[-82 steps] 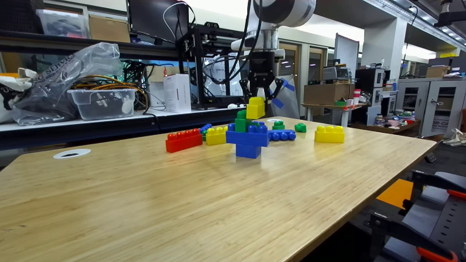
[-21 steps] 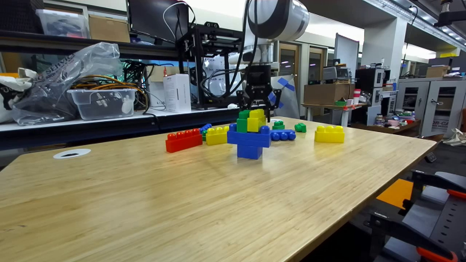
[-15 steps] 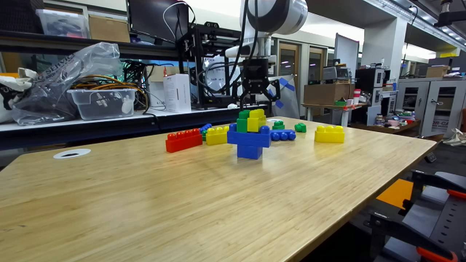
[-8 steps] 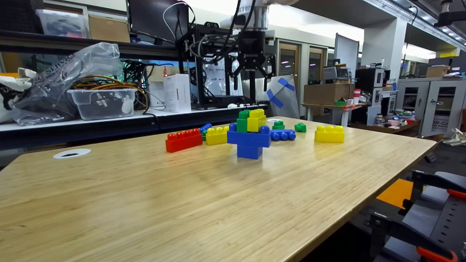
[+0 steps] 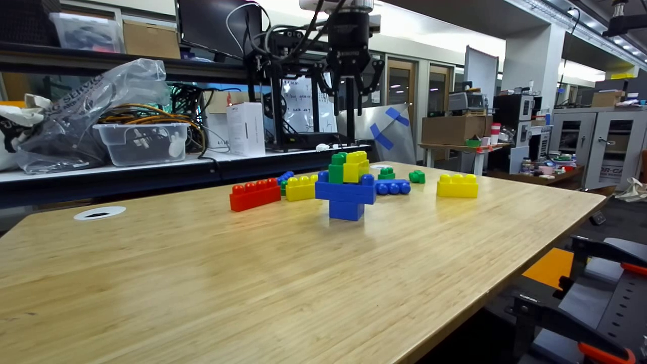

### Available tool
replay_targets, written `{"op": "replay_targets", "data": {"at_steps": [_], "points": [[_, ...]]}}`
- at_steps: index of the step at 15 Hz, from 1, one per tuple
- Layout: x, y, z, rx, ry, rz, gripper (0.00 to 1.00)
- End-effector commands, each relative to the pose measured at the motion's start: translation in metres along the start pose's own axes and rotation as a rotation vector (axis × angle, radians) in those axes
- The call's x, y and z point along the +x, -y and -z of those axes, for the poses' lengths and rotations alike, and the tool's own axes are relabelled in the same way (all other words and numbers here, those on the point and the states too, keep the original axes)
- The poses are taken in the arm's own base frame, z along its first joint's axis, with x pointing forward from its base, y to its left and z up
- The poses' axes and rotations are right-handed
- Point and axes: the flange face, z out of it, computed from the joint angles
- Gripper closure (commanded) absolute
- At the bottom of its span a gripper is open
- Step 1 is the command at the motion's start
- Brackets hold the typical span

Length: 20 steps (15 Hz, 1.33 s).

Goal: Attach the three piece Lego to the stack of Lego's

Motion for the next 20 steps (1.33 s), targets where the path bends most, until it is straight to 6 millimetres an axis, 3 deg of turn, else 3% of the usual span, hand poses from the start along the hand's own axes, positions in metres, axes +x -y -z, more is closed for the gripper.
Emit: {"op": "replay_targets", "data": {"at_steps": [1, 4, 12, 20], "points": [[0.001, 0.003, -0.013, 0.022, -0.037, -0.007, 0.83], [-0.003, 0.005, -0.027, 0.041, -0.067, -0.026, 1.00], [-0.004, 0.002, -0.050, 0.071, -0.139, -0.071, 1.00], [-0.004, 0.001, -0.053, 0.082, -0.156, -0.080, 1.00]]}}
